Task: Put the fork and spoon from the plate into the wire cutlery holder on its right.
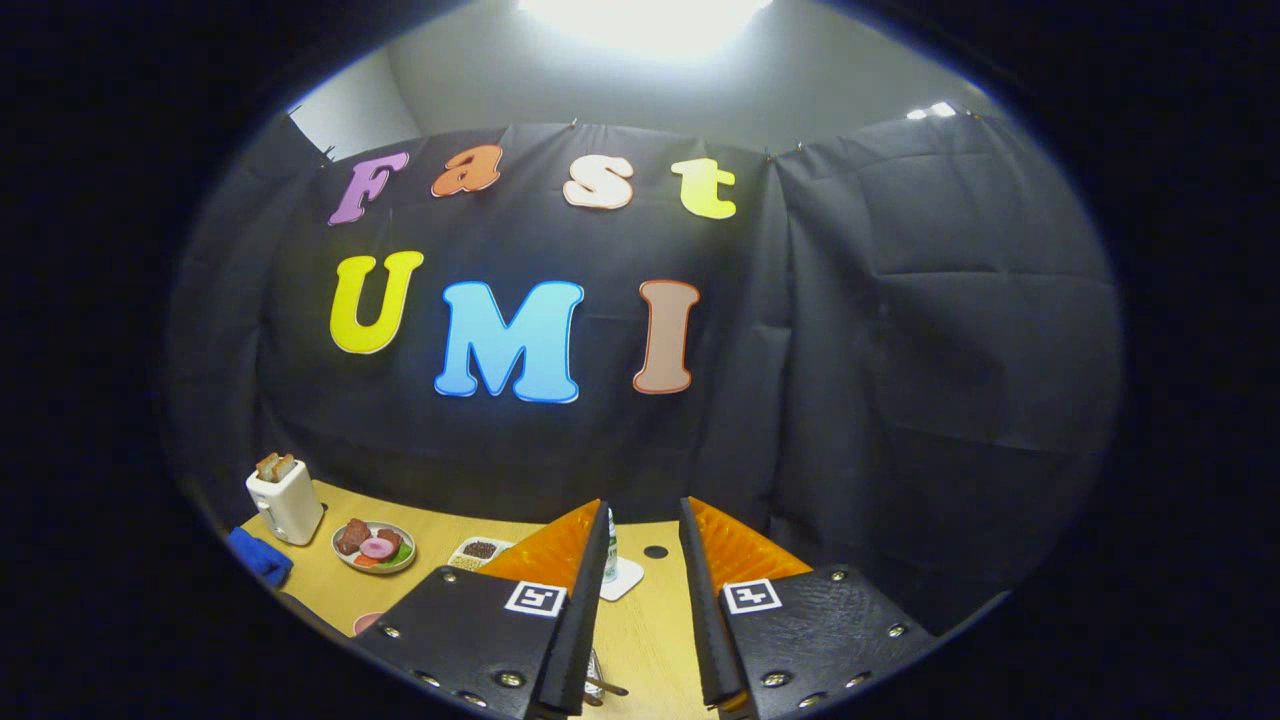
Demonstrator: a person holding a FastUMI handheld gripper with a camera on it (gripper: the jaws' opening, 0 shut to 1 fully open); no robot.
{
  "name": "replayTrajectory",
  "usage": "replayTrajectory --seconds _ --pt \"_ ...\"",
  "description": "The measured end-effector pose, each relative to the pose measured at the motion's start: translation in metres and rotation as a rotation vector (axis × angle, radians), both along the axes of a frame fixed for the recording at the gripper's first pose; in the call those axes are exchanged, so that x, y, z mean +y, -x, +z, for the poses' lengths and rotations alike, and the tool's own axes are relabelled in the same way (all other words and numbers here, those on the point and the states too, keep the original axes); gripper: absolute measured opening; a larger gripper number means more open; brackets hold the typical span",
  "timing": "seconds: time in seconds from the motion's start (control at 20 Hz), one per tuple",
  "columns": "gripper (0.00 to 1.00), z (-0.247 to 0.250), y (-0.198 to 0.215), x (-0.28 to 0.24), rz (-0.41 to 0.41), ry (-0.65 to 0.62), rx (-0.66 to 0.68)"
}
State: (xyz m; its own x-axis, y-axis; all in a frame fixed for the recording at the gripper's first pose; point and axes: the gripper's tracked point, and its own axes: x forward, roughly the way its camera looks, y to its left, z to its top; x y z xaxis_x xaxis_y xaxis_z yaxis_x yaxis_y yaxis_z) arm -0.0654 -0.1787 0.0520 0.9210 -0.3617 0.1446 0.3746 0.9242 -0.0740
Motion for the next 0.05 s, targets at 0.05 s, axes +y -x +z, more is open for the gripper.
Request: replayTrajectory --seconds 0.05 --pt "0.43 0.0060 0.0009 0.0005 -0.001 0.007 -0.017"
